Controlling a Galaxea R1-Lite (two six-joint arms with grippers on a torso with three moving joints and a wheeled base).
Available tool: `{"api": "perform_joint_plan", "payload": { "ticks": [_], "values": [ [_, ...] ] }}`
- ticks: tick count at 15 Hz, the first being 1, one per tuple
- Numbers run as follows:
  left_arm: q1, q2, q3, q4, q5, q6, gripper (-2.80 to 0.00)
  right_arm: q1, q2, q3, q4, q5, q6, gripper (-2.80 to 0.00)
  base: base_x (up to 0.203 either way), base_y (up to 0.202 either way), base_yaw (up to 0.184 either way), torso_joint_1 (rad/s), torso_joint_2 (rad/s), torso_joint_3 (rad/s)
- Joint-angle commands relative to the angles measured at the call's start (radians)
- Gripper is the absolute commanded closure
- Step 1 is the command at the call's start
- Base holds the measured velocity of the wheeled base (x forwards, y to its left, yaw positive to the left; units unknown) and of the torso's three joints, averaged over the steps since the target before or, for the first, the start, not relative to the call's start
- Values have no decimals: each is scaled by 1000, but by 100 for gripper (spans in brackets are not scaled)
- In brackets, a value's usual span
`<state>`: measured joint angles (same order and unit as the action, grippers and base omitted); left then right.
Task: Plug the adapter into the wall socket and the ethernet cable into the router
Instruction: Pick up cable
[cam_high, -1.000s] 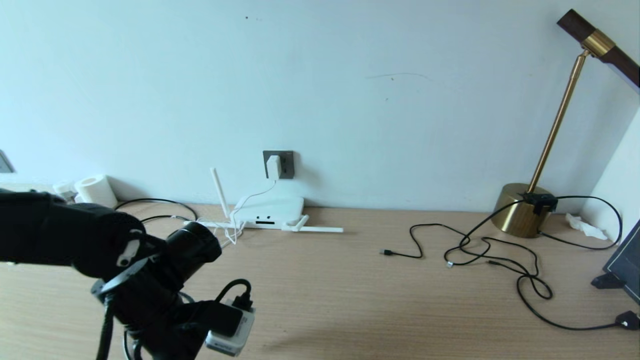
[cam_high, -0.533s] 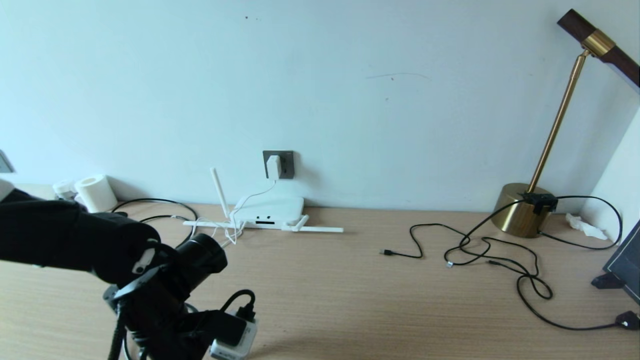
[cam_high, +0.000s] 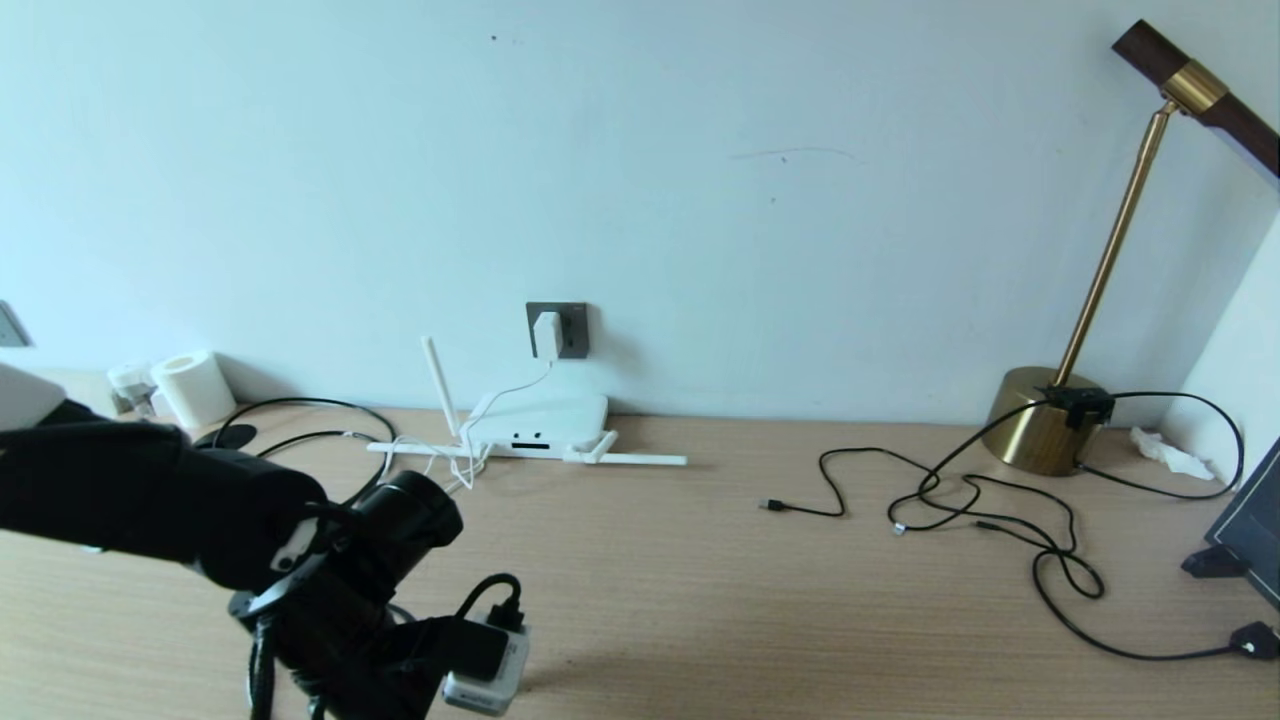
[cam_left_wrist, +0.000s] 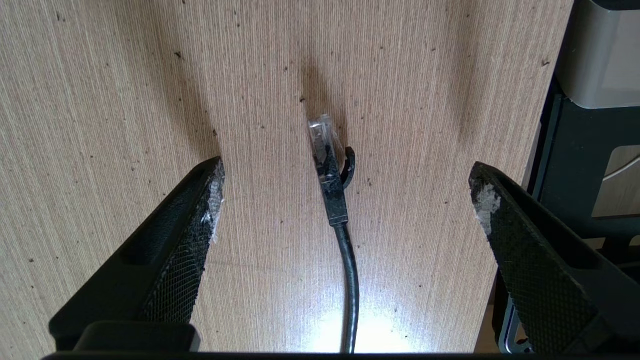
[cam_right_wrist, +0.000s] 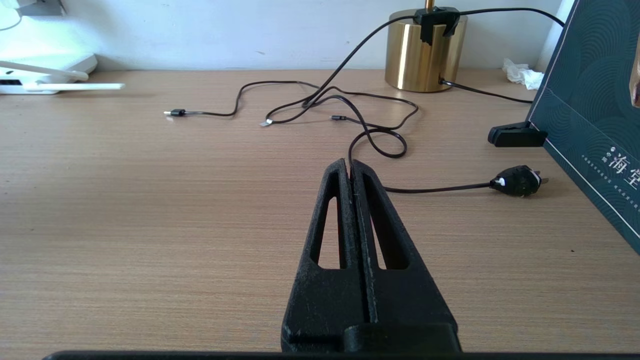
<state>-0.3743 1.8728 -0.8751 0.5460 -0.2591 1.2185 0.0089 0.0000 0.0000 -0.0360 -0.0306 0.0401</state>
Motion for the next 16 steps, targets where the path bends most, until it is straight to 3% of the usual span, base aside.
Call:
{"api": "perform_joint_plan", "payload": {
  "ticks": [1,11,12,13,16],
  "values": [
    [0,9,5,8,1,6,-280,0,0,11,-1,0,0,0,0,0,0,0,0,0],
    [9,-11,22,38,6,7,-280,0,0,11,-1,0,0,0,0,0,0,0,0,0],
    [9,-9,22,38,5,7,-84,0,0,11,-1,0,0,0,0,0,0,0,0,0],
    [9,-7,22,37,5,7,0,0,0,11,-1,0,0,0,0,0,0,0,0,0],
    [9,-4,25,37,5,7,0,0,0,11,-1,0,0,0,0,0,0,0,0,0]
  ]
}}
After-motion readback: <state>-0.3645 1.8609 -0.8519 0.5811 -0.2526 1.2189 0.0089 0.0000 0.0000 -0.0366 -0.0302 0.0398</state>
